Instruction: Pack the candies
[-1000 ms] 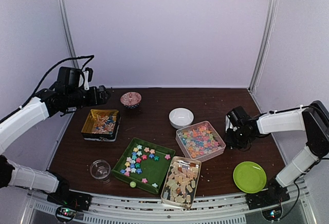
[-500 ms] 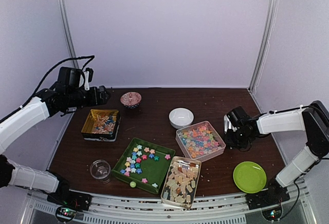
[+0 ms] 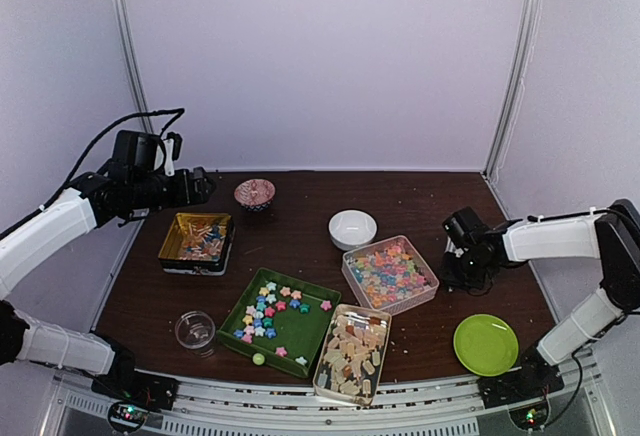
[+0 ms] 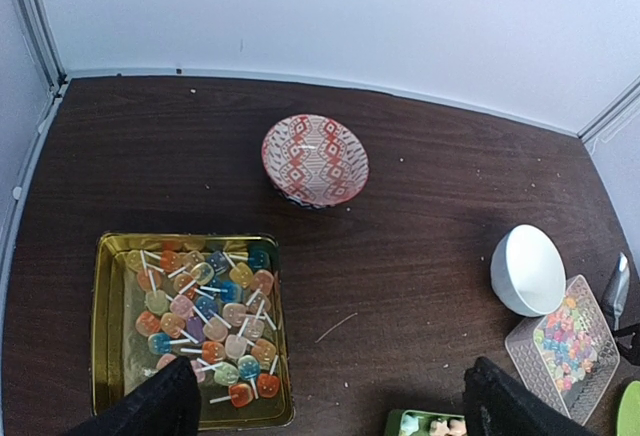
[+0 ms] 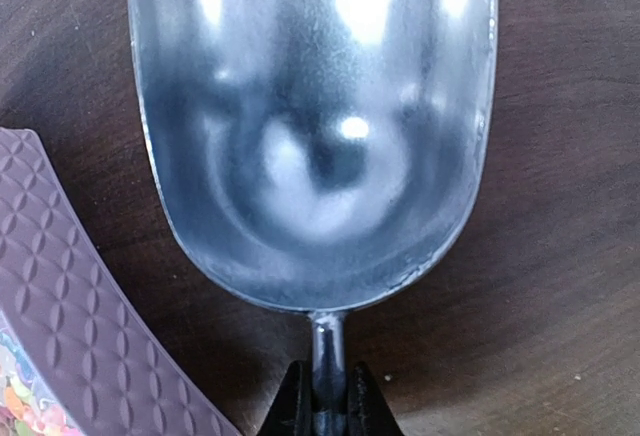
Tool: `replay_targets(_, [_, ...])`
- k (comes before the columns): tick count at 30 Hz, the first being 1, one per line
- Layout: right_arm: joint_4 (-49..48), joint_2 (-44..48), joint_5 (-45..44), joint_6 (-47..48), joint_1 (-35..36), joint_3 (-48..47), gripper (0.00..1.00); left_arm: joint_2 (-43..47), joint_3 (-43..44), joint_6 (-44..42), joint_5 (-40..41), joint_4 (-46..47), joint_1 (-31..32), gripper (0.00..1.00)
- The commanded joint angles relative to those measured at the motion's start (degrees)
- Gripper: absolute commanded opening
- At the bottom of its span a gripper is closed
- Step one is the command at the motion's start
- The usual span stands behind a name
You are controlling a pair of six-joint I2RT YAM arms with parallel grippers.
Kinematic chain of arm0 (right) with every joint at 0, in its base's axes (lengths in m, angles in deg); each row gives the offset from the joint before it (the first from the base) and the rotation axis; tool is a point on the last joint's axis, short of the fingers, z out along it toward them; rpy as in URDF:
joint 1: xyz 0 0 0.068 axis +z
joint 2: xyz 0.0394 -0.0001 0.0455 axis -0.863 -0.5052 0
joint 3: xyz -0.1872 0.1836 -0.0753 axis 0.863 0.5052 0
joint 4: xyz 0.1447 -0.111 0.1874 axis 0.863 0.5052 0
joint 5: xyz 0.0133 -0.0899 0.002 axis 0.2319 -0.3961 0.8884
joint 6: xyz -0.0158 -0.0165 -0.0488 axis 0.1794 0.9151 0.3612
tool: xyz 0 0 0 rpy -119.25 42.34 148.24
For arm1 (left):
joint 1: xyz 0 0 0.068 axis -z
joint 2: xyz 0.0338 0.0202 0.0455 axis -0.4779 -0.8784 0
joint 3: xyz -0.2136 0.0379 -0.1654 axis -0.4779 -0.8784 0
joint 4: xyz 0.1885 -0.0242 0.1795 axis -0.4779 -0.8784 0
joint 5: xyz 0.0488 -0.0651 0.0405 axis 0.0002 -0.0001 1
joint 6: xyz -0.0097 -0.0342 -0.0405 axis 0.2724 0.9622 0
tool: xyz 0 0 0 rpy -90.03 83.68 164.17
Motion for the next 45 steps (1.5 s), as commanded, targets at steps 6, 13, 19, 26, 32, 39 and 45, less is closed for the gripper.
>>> replay_targets(6, [9.08, 14.87, -7.52, 10.81, 3.13, -9.61, 0.00, -0.24, 2.27, -0.20, 2.29, -0.80, -0.49, 0.93])
replay_targets(13, [4.78, 25.06, -8.68, 27.16, 15.59, -14.82, 0.00, 3.59, 0.32, -1.34, 6.30, 3.35, -0.47, 0.96])
replay_targets(19, [5.64, 24.67, -12.38, 35.22, 27.54, -18.61, 0.00, 10.88, -5.47, 1.81, 2.96, 12.23, -0.74, 0.98])
replay_targets(26, [14.36, 15.34, -19.89, 39.66, 36.51, -24.74, 0.00, 7.02, 1.07, -1.56, -12.75, 12.26, 9.83, 0.98])
replay_targets(32, [21.12, 8.66, -26.68, 39.16, 39.47, -29.68, 0.00, -2.31, 13.22, -3.52, -6.66, -1.14, 22.01, 0.94])
replay_targets(39, [23.43, 7.68, -34.31, 42.77, 42.31, -30.72, 0.00, -7.42, 18.13, -2.13, -17.86, -2.68, 22.34, 0.89])
replay_targets(45, [23.14, 7.65, -39.12, 46.12, 44.48, -30.56, 0.00, -12.45, 22.36, -2.81, -25.99, -3.42, 23.51, 0.81])
